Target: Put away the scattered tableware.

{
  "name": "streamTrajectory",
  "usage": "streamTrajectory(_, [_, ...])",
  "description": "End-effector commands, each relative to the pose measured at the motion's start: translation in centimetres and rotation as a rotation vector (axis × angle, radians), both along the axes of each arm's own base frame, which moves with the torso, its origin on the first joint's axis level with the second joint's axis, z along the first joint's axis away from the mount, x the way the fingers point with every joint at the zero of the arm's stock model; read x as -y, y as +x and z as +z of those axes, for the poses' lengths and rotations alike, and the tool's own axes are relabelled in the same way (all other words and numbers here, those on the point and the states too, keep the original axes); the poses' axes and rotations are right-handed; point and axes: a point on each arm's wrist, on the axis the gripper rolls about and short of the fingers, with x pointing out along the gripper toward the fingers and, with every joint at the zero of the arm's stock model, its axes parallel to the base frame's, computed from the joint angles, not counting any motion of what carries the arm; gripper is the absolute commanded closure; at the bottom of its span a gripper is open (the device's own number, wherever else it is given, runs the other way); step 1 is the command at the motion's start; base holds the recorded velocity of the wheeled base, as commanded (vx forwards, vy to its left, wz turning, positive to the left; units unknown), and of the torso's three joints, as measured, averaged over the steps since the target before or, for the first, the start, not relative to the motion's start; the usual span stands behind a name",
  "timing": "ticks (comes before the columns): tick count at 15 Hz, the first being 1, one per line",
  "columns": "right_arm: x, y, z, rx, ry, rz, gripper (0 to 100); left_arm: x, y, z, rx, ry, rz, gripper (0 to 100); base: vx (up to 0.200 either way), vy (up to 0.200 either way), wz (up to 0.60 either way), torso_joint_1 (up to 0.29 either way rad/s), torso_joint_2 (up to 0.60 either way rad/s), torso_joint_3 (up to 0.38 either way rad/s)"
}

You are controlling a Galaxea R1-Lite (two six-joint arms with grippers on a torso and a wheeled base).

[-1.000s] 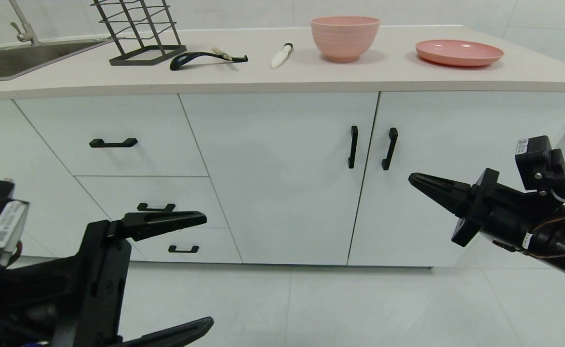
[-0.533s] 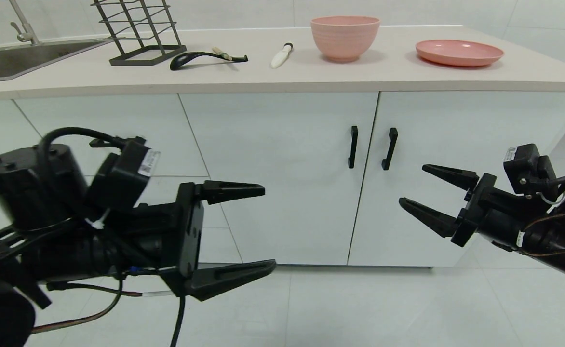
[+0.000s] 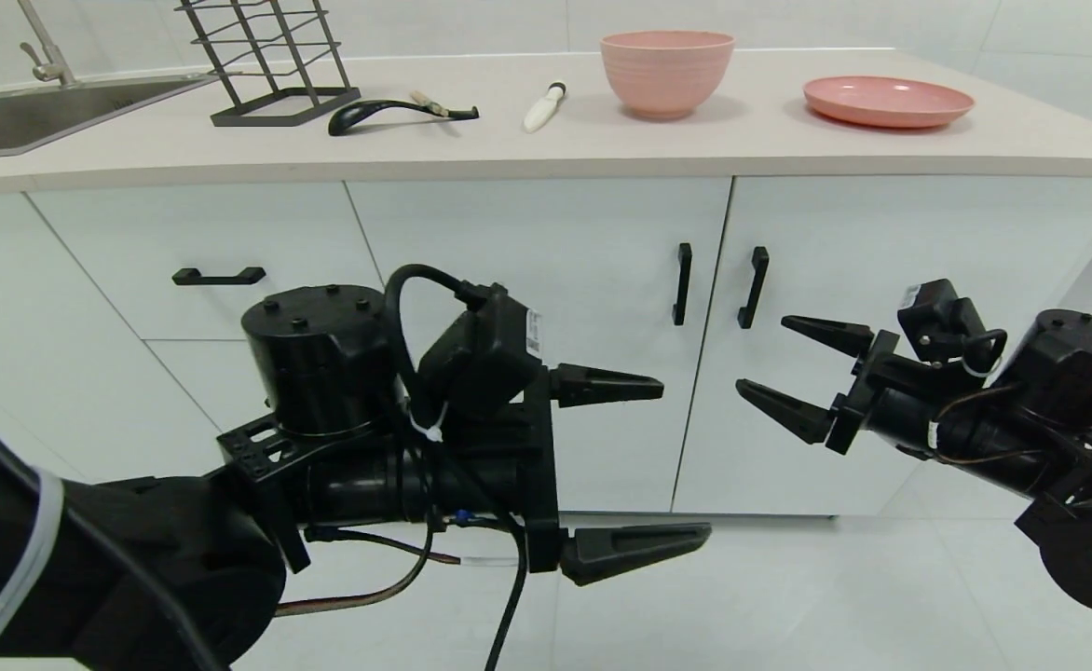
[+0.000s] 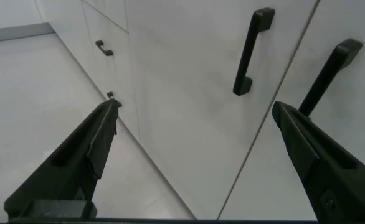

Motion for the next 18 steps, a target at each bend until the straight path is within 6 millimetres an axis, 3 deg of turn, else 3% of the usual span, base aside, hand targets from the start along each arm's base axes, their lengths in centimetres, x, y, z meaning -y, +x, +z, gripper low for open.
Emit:
streamTrajectory(1, [1.1, 2.5, -2.2, -0.036, -0.027, -0.019, 0, 1.3, 0.5, 0.0, 0.009, -0.013, -0.133, 0, 0.0, 0.0, 0.0, 0.0, 0.0, 0.0])
streamTrajectory(4, [1.9, 3.4, -2.6, -0.029, -0.034, -0.023, 0, 2.3, 2.5, -0.2, 0.02, -0.025, -0.207, 0, 0.0, 0.0, 0.0, 0.0, 0.0, 0.0])
streamTrajectory(8, [1.5, 5.6, -1.4, 0.056, -0.018, -0.013, 0, 5.9, 5.2, 0.2, 0.031, -0.063, -0.017, 0, 0.0, 0.0, 0.0, 0.0, 0.0, 0.0])
streamTrajectory(12, [1.8, 7.8, -1.9, 0.087, -0.016, -0.015, 0, 8.0, 5.7, -0.8, 0.012, -0.065, -0.029, 0, 0.0, 0.0, 0.0, 0.0, 0.0, 0.0])
streamTrajectory(18, [1.8, 10.4, -2.3, 0.142, -0.015, 0.005, 0, 8.1, 5.3, 0.4, 0.038, -0.091, 0.039, 0, 0.0, 0.0, 0.0, 0.0, 0.0, 0.0])
